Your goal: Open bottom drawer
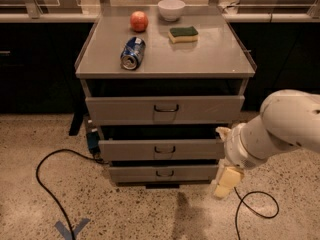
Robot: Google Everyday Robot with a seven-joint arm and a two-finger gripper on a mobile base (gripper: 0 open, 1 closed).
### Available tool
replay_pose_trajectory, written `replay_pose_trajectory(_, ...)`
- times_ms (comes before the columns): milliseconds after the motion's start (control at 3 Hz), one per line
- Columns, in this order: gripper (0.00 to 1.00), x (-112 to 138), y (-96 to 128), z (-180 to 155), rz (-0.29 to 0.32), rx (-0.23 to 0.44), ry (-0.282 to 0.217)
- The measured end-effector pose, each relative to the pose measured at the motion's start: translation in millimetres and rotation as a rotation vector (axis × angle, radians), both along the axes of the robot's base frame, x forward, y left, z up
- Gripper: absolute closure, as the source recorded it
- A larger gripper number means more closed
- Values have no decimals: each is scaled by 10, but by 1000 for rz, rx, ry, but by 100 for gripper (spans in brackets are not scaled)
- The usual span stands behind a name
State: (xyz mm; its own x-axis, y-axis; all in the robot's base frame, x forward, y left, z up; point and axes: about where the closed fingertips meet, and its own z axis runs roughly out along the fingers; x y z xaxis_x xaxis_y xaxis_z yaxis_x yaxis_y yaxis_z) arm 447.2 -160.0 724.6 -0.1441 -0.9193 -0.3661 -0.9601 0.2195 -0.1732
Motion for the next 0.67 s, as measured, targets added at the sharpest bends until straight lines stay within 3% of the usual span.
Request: replay_pose_trajectory(667, 0, 553, 112, -868, -22, 19, -32)
